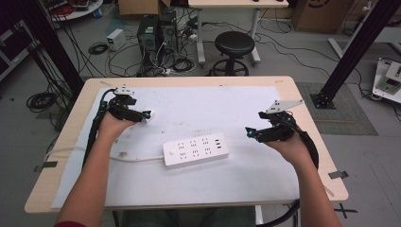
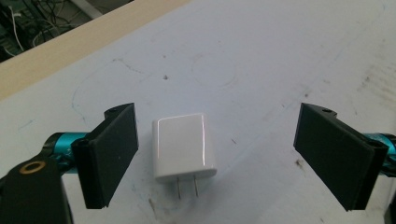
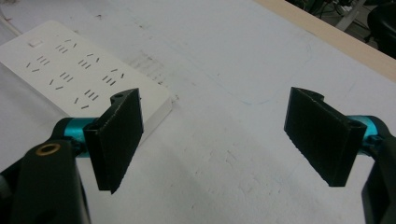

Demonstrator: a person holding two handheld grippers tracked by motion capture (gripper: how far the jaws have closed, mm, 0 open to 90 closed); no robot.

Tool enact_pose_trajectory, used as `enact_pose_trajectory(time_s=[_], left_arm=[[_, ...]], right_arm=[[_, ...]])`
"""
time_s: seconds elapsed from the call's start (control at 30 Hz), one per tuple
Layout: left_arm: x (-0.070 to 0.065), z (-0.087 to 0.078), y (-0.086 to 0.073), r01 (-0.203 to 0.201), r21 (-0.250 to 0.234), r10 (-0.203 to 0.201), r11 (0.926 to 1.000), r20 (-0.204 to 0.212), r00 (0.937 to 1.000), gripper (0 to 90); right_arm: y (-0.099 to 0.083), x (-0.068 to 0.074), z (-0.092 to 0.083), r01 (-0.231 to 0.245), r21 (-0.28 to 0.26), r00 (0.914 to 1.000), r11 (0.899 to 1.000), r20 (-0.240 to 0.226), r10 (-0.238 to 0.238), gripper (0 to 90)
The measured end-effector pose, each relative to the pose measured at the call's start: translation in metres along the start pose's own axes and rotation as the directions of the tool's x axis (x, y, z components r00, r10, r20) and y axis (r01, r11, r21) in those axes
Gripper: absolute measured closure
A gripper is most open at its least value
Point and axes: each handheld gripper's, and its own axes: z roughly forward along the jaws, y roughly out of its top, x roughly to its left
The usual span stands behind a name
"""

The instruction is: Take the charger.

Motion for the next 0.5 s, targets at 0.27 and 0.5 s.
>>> enact_pose_trajectory(time_s=[0.27, 0.5], left_arm=[[0.013, 0.026, -0.014, 0.03, 0.077, -0.029, 0.9966, -0.015, 0.9995, 14.0], [0.014, 0.042, -0.021, 0.018, 0.12, -0.013, 0.9926, -0.038, 0.9992, 14.3]], right_arm=[[-0.001, 0.001, 0.002, -0.008, 0.002, 1.0, 1.0, -0.003, 0.008, 20.2], [-0.001, 0.001, 0.003, -0.008, 0.007, 1.0, 1.0, 0.001, 0.008, 20.2]])
